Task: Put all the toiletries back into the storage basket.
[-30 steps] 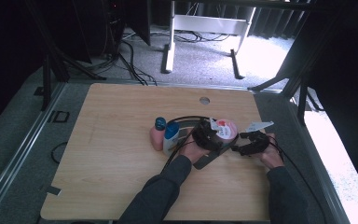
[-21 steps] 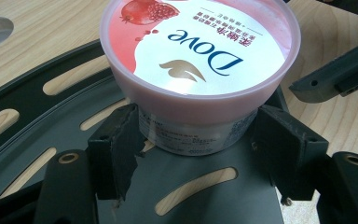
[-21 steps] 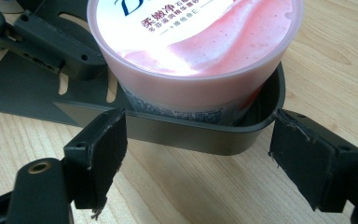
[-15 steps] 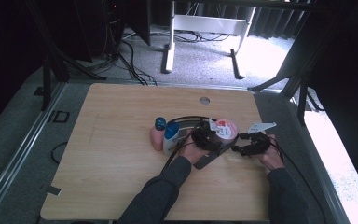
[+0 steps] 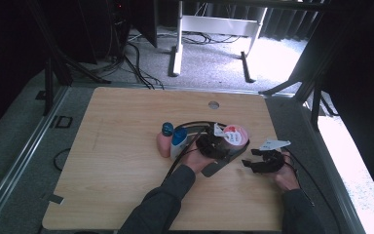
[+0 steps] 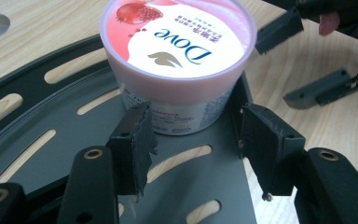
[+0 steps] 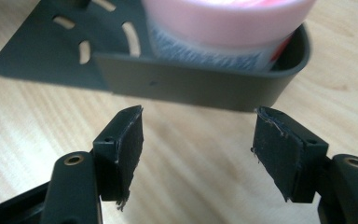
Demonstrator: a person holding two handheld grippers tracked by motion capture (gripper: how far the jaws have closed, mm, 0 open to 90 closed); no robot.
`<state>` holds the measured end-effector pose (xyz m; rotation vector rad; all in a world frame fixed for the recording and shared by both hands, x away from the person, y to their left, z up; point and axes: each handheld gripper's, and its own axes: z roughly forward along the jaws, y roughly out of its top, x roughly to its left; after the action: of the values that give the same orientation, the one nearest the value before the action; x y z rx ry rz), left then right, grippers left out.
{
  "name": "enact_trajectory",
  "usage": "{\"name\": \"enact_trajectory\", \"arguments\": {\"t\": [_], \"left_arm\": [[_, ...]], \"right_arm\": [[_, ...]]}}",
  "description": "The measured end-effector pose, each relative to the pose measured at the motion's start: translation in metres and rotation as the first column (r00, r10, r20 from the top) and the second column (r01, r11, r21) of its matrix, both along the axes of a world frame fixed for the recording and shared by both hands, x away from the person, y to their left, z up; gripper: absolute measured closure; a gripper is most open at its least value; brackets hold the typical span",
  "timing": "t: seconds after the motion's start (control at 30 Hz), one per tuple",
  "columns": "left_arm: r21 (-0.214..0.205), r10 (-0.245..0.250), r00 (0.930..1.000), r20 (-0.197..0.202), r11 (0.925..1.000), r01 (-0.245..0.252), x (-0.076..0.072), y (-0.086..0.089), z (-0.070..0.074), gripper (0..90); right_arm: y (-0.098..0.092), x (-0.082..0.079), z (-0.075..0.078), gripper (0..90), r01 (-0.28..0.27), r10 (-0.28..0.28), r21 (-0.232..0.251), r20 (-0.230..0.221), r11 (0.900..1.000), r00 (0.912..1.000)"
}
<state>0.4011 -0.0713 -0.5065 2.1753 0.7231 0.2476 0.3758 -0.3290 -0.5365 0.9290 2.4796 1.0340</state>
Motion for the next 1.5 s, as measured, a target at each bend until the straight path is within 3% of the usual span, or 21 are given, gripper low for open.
{"name": "enact_trajectory", "arguments": {"t": [0.17,0.43,0.53,0.63,0.73,0.83,1.03,1.5], "left_arm": [[-0.013,-0.023,0.9997,0.002,0.9996,0.023,-0.008,0.006,0.002,44.9],[-0.005,-0.06,0.9982,0.008,0.9982,0.06,-0.019,0.009,0.011,45.7],[0.016,-0.06,0.9981,0.013,0.9981,0.06,-0.021,0.01,0.014,45.6],[0.007,-0.06,0.9981,0.012,0.9982,0.06,-0.023,0.013,0.016,45.9],[-0.028,-0.077,0.997,0.003,0.9966,0.077,-0.025,0.019,0.021,47.8],[-0.032,-0.08,0.9968,0.001,0.9963,0.08,-0.027,0.022,0.026,47.4],[-0.002,-0.104,0.9945,0.013,0.9946,0.104,-0.035,0.026,0.033,47.0],[0.017,-0.14,0.9895,0.036,0.9901,0.14,-0.05,0.042,0.052,46.9]], "right_arm": [[0.001,-0.017,-0.006,33.8,0.024,-0.025,0.031,0.014,0.9992,0.9996],[0.0,-0.029,-0.016,33.7,0.046,-0.047,0.037,0.027,0.9983,0.9985],[0.001,-0.032,-0.019,33.2,0.05,-0.052,0.04,0.029,0.9979,0.9983],[0.001,-0.033,-0.021,32.5,0.052,-0.053,0.041,0.034,0.9978,0.998],[0.0,-0.034,-0.021,31.8,0.05,-0.052,0.043,0.042,0.9978,0.9977],[0.0,-0.034,-0.022,31.5,0.052,-0.053,0.031,0.039,0.9982,0.9978],[0.003,-0.037,-0.022,27.3,0.057,-0.057,0.003,0.063,0.9984,0.9964],[0.0,-0.034,-0.022,26.4,0.053,-0.053,0.034,0.002,0.998,0.9986]]}}
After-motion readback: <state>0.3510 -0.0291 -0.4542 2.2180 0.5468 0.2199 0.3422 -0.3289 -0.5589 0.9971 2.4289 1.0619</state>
